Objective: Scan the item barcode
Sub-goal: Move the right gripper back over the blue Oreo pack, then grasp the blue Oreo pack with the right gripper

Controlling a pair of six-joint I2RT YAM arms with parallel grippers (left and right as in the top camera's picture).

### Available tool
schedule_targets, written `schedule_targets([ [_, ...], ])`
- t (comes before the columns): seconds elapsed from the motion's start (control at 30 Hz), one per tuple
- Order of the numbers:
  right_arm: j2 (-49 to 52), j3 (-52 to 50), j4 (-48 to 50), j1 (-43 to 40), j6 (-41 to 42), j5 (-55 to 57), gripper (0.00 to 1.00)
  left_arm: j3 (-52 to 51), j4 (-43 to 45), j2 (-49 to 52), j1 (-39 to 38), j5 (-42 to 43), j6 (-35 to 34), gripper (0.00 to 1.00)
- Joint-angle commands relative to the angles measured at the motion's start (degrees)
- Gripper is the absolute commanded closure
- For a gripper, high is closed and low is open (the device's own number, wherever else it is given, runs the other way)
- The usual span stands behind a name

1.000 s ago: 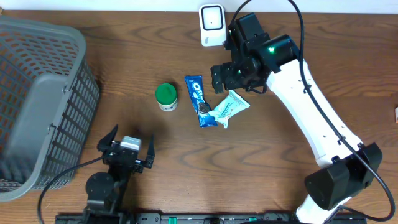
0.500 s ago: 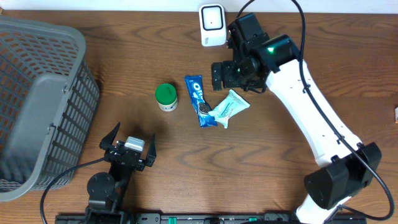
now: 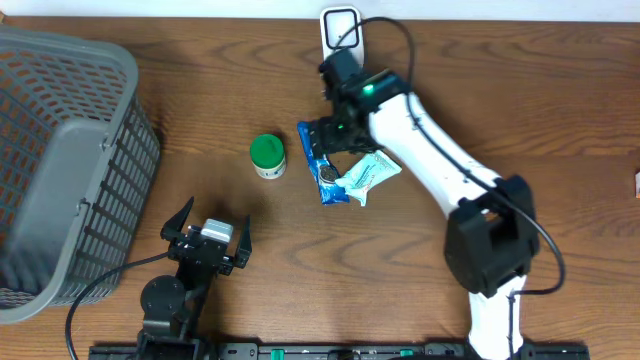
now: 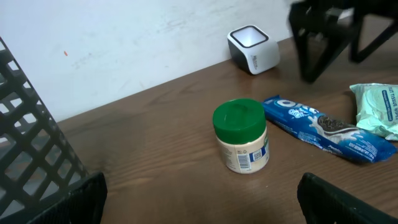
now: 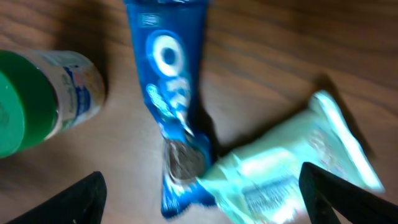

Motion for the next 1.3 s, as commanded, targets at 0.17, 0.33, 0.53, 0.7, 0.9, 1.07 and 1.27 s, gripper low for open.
schedule_targets([
  [0.17, 5.2, 0.0, 5.6, 5.5, -5.0, 17.2, 0.06, -1.7, -0.6, 0.1, 0.0, 0.5, 0.9, 0.02],
  [0.33, 9.7, 0.0, 7.5, 8.5, -6.2, 24.1, 0.1, -1.7, -0.6, 0.1, 0.0, 0.5, 0.9, 0.02],
  [0.53, 13.5, 0.0, 7.6, 10.9, -6.7, 26.6, 0.19, -1.7, -0.6, 0.1, 0.0, 0.5, 0.9, 0.02],
  [0.7, 14.1, 0.0, 7.6, 12.5, -6.7, 26.7, 0.5, -1.7, -0.6, 0.1, 0.0, 0.5, 0.9, 0.02],
  [0.9, 14.1, -0.8, 6.8, 12.7, -3.3, 32.4, 0.99, -1.7, -0.6, 0.1, 0.0, 0.5, 0.9, 0.02],
  [1.07, 13.2, 0.5, 1.1, 12.7, -2.0, 33.6, 0.99, -1.7, -0.6, 0.1, 0.0, 0.5, 0.9, 0.02],
  [1.27, 8.7, 6.1, -11.2, 10.6, -10.2, 9.1, 0.99, -1.7, -0.6, 0.1, 0.0, 0.5, 0.9, 0.02],
])
